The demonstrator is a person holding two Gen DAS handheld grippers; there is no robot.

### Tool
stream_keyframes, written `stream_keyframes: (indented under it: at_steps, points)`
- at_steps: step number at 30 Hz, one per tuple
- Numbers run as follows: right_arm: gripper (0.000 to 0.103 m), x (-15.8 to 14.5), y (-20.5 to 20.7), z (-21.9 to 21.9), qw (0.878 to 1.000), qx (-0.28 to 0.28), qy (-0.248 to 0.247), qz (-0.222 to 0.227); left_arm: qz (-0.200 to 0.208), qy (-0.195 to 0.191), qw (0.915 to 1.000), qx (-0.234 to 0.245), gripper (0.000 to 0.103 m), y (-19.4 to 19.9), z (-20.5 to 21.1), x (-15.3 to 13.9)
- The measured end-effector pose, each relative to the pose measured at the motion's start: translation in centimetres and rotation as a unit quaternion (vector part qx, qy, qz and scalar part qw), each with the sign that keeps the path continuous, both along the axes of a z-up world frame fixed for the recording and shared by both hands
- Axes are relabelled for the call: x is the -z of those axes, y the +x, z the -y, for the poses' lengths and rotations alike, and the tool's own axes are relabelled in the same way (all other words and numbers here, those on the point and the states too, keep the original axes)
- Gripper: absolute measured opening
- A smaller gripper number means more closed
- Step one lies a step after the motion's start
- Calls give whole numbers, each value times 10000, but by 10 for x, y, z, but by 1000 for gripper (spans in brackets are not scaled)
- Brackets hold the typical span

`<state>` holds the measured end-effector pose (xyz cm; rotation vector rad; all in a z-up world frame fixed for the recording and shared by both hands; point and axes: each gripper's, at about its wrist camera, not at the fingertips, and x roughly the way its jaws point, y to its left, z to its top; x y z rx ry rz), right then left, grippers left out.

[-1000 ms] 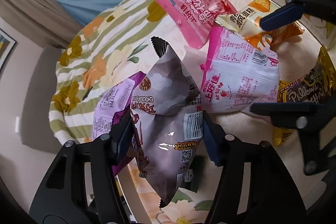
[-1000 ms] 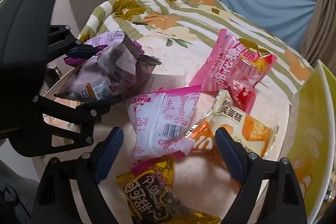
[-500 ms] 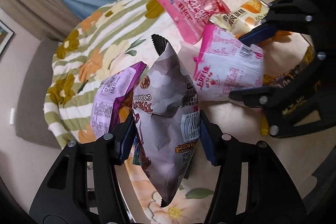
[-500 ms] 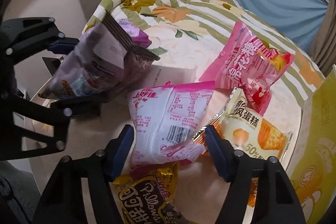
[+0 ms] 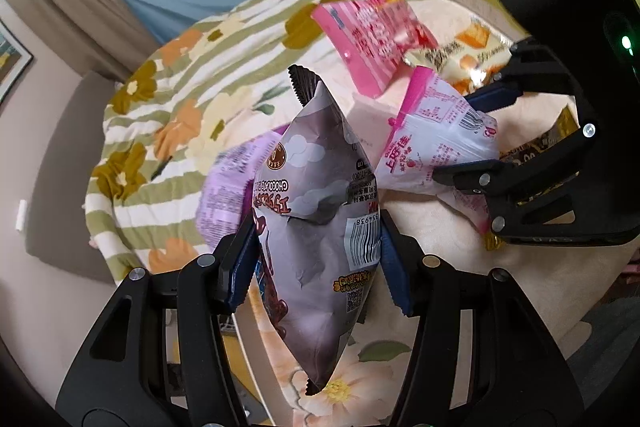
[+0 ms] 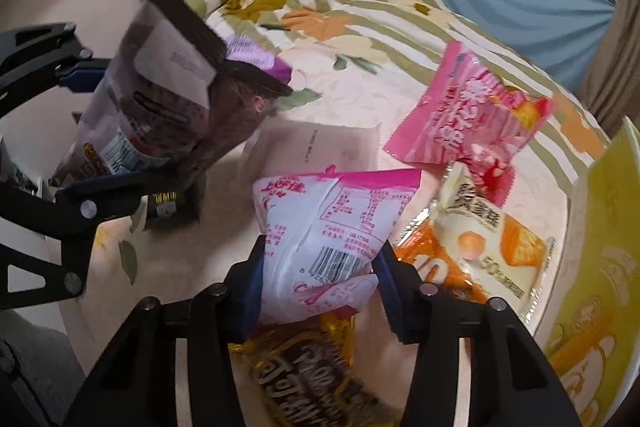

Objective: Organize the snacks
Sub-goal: 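Carry both bags over the yellow-green box and open both grippers to drop them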

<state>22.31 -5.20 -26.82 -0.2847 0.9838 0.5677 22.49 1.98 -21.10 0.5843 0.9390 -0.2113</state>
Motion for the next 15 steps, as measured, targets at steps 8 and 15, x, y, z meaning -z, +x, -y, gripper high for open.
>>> stream_keyframes:
  at_steps: [8,15]
  points:
    - [45,-45,-10,13,9961,751,402,225,382,-325,9987,80,52,-8,-9,-40]
    - [45,-98,-27,29,9851,1493,657,539,749,-807,9935,299,52,-2,-10,-80]
